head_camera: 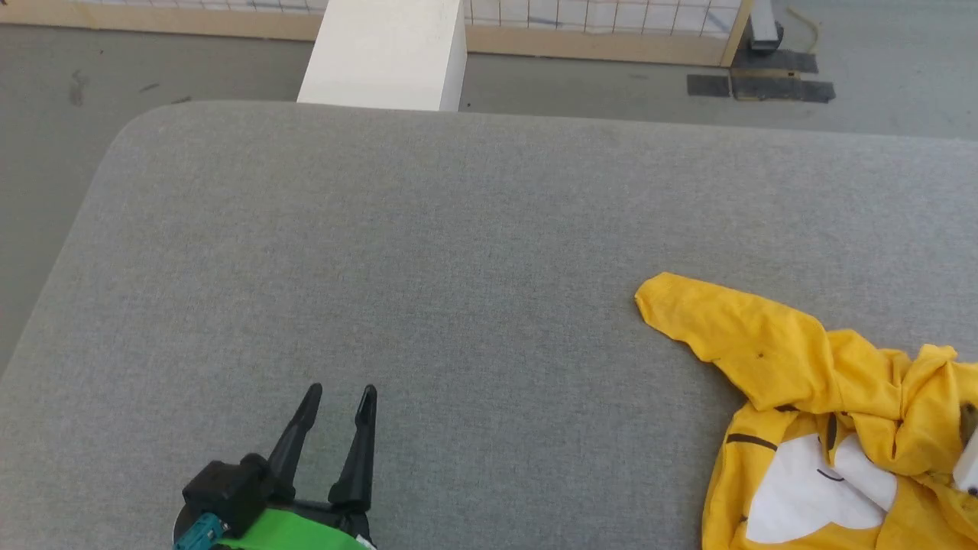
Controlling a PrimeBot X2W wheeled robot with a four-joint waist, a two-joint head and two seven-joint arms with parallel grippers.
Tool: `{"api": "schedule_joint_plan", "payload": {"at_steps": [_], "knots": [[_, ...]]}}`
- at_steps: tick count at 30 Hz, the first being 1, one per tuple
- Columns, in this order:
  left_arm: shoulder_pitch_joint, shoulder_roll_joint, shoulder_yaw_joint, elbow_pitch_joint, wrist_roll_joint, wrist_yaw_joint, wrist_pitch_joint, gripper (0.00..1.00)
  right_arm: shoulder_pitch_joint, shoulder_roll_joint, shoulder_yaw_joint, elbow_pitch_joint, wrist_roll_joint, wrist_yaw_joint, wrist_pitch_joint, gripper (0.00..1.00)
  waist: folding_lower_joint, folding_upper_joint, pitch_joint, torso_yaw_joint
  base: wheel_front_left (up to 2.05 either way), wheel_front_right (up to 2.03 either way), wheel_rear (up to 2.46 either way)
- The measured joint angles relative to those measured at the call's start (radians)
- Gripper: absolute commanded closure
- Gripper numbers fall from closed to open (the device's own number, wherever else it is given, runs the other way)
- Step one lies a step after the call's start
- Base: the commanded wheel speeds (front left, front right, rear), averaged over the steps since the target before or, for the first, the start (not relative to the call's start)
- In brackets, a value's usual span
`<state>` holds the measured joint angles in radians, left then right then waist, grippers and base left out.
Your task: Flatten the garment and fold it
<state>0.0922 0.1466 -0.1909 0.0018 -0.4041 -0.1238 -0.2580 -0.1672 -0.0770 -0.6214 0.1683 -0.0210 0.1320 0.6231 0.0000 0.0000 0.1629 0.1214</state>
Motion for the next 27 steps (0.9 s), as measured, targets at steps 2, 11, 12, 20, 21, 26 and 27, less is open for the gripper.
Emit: {"api": "schedule_joint_plan", "payload": {"at_steps": [2,11,12,20,21,26,27], "knots": [[0.007,-0.002,-0.002,0.004,0.001,0.0,0.0,0.0,-0.014,-0.012,0.036,-0.031,0.032,0.0,0.017,0.0,0.0,0.0,-0.014,-0.005,0.0,0.0,0.0],[0.03,-0.027,-0.014,0.012,0.009,0.0,0.0,0.0,-0.083,-0.111,0.226,-0.258,0.139,0.0,0.181,0.0,0.0,0.0,-0.064,-0.006,0.0,0.0,0.0],[0.03,-0.029,-0.014,0.012,0.009,0.0,0.0,0.0,-0.089,-0.11,0.25,-0.267,0.148,0.0,0.196,0.0,0.0,0.0,-0.065,-0.001,0.0,0.0,0.0],[0.026,-0.027,-0.016,0.012,0.008,0.0,0.0,0.0,-0.135,-0.057,0.451,-0.178,0.16,0.0,0.268,0.0,0.0,0.0,-0.045,0.05,0.0,0.0,0.0],[0.024,-0.026,-0.016,0.012,0.008,0.0,0.0,0.0,-0.142,-0.051,0.466,-0.157,0.157,0.0,0.271,0.0,0.0,0.0,-0.041,0.056,0.0,0.0,0.0],[0.003,-0.023,-0.022,0.014,0.004,0.0,0.0,0.0,-0.182,-0.034,0.515,-0.028,0.124,0.0,0.279,0.0,0.0,0.0,-0.018,0.096,0.0,0.0,0.0],[-0.001,-0.022,-0.023,0.016,0.001,0.0,0.0,0.0,-0.189,-0.032,0.518,-0.003,0.117,0.0,0.279,0.0,0.0,0.0,-0.014,0.105,0.0,0.0,0.0]]}}
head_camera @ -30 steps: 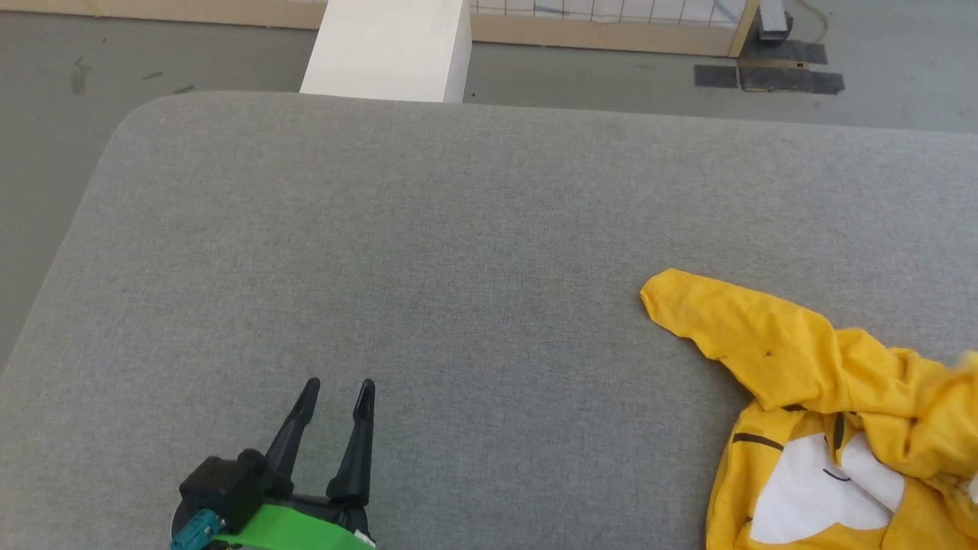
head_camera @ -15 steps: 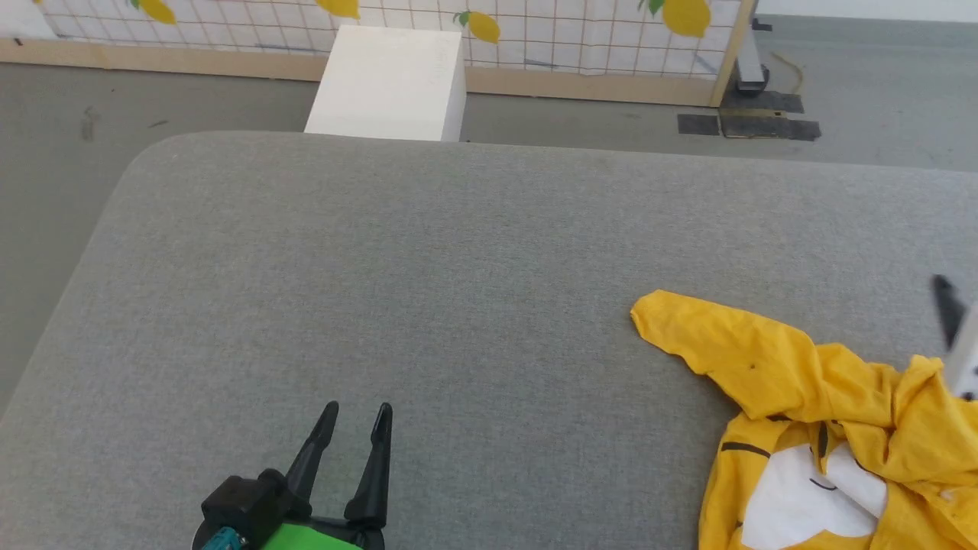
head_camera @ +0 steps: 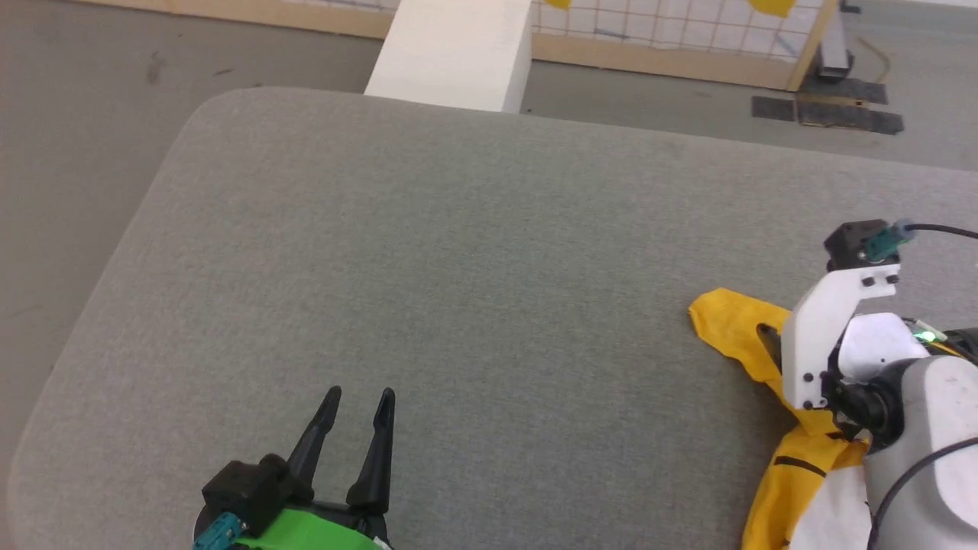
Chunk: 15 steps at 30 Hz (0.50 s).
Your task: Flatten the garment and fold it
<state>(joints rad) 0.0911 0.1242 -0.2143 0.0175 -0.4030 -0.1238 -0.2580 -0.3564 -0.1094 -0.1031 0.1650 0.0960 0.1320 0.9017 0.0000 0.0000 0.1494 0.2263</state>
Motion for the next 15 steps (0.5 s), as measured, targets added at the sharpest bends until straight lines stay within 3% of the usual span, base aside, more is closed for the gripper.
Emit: {"api": "schedule_joint_plan", "payload": {"at_steps": [11,12,14,15], "knots": [[-0.04,0.004,-0.024,0.011,-0.019,0.0,0.0,0.0,-0.031,-0.012,-0.022,0.182,-0.098,0.0,-0.045,0.0,0.0,0.0,0.054,0.081,0.0,0.0,0.0],[-0.042,0.004,-0.024,0.012,-0.02,0.0,0.0,0.0,-0.038,-0.011,-0.029,0.19,-0.109,0.0,-0.058,0.51,0.0,0.0,0.059,0.086,0.0,0.0,0.0],[-0.045,0.004,-0.024,0.014,-0.02,0.0,0.0,0.0,-0.05,-0.007,-0.052,0.205,-0.127,0.0,-0.084,1.0,0.0,0.0,0.067,0.095,0.0,0.0,0.0],[-0.046,0.005,-0.023,0.015,-0.021,0.0,0.0,0.0,-0.055,-0.003,-0.065,0.212,-0.133,0.0,-0.098,1.0,0.0,0.0,0.069,0.098,0.0,0.0,0.0]]}}
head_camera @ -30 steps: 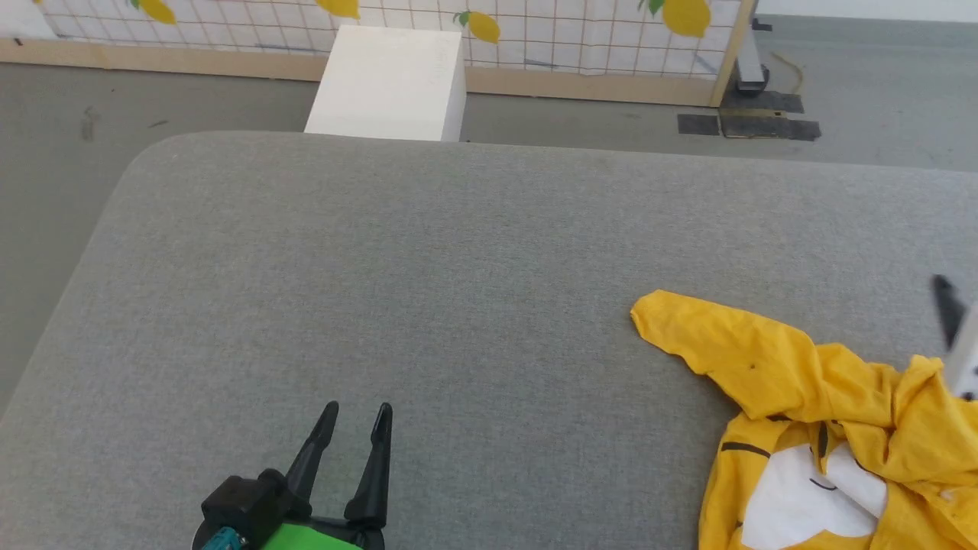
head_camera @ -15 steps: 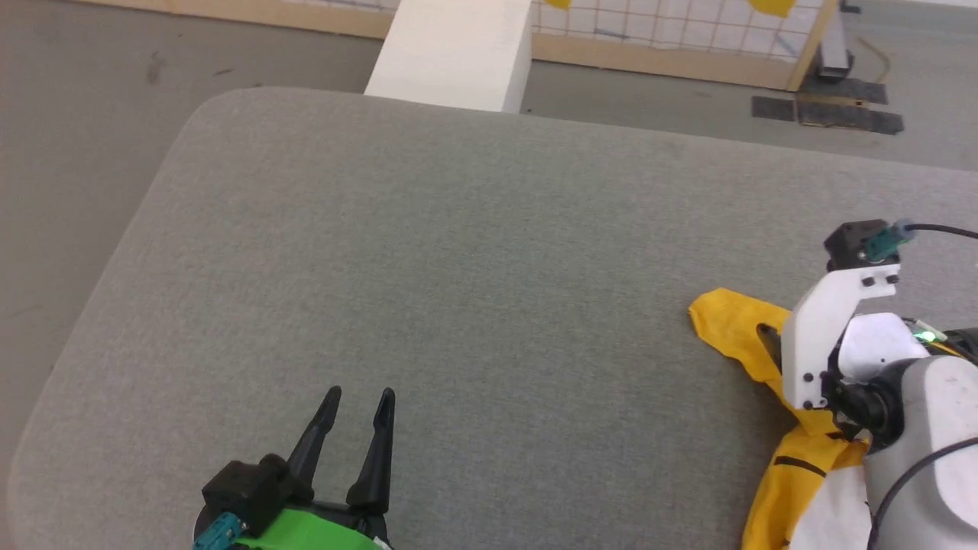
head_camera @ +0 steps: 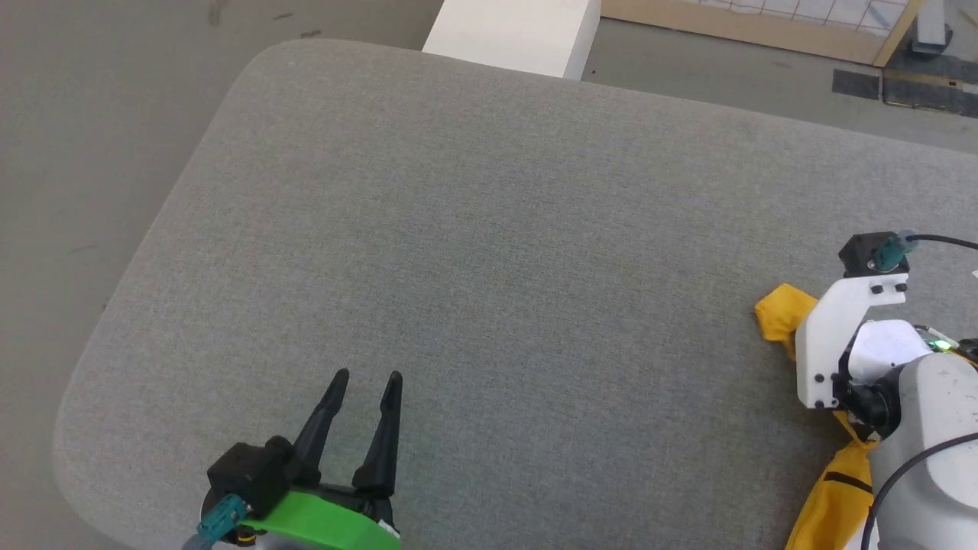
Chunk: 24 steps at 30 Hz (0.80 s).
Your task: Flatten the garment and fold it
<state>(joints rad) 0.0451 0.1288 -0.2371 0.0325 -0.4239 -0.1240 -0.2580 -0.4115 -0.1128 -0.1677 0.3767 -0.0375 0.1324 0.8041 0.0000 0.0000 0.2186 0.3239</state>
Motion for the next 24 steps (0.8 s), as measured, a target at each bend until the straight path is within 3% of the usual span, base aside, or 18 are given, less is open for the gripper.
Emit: {"api": "schedule_joint_plan", "payload": {"at_steps": [6,10,17,24], "knots": [[0.0,0.001,0.016,0.008,0.0,0.0,0.0,0.0,-0.024,0.006,-0.006,0.018,0.001,0.0,-0.076,1.0,0.0,0.0,-0.015,-0.008,0.0,0.0,0.0],[0.001,-0.001,0.013,0.008,0.002,0.0,0.0,0.0,-0.088,0.022,0.06,0.019,0.043,0.0,-0.111,1.0,0.0,0.0,-0.039,-0.019,0.0,0.0,0.0],[0.001,-0.006,0.002,0.01,0.003,0.0,0.0,0.0,-0.225,0.059,0.241,0.121,0.132,0.0,-0.174,1.0,0.0001,0.0,-0.06,-0.007,0.0,0.0,0.0],[0.0,-0.013,-0.02,0.033,0.0,0.0,0.0,0.0,-0.31,0.061,0.498,0.295,0.392,0.0,-0.314,1.0,0.0001,0.0,-0.058,0.059,0.0,0.0,0.0]]}}
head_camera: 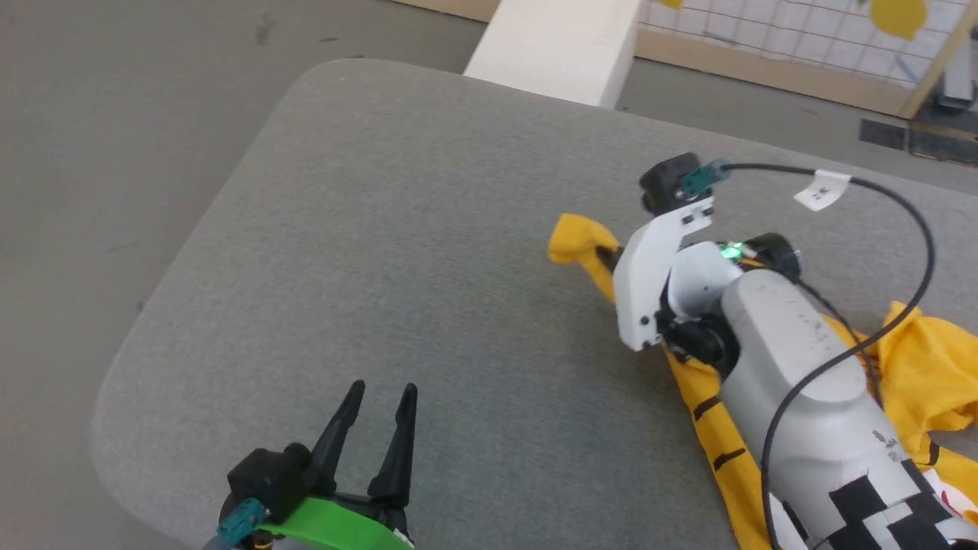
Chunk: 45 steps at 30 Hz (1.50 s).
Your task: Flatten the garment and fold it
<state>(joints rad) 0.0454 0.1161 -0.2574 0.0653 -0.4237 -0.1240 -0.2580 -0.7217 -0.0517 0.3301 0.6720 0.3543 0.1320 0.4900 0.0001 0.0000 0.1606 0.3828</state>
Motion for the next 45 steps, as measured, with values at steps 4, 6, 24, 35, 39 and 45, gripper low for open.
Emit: {"api": "schedule_joint_plan", "payload": {"at_steps": [4,6,24,35,39,45], "knots": [[0.0,-0.006,-0.016,0.018,0.0,0.0,0.0,0.0,-0.021,0.0,0.112,0.094,0.135,0.0,-0.089,1.0,0.0,0.0,-0.001,0.048,0.0,0.0,0.0],[0.0,-0.009,-0.02,0.023,-0.001,0.0,0.0,0.0,-0.028,0.001,0.159,0.142,0.186,0.0,-0.114,1.0,0.0,0.0,-0.003,0.07,0.0,0.0,0.0],[0.038,-0.011,0.024,0.004,0.019,0.0,0.0,0.0,-0.215,0.004,0.234,0.318,0.35,0.0,-0.249,0.0,0.0,0.0,-0.065,-0.028,0.0,0.0,0.0],[0.114,-0.011,0.087,-0.032,0.052,0.0,0.0,0.0,-0.074,-0.149,-0.08,0.361,0.181,0.0,-0.636,0.0,0.0,0.0,-0.107,-0.165,0.0,0.0,0.0],[0.126,-0.012,0.102,-0.055,0.072,0.0,0.0,0.0,0.076,-0.181,-0.244,0.285,0.109,0.0,-0.723,0.0,0.0,0.0,-0.119,-0.216,0.0,0.0,0.0],[0.143,-0.018,0.122,-0.091,0.075,0.0,0.0,0.0,0.444,-0.067,-0.56,-0.118,-0.135,0.0,-0.745,0.0,0.0,0.0,-0.126,-0.283,0.0,0.0,0.0]]}}
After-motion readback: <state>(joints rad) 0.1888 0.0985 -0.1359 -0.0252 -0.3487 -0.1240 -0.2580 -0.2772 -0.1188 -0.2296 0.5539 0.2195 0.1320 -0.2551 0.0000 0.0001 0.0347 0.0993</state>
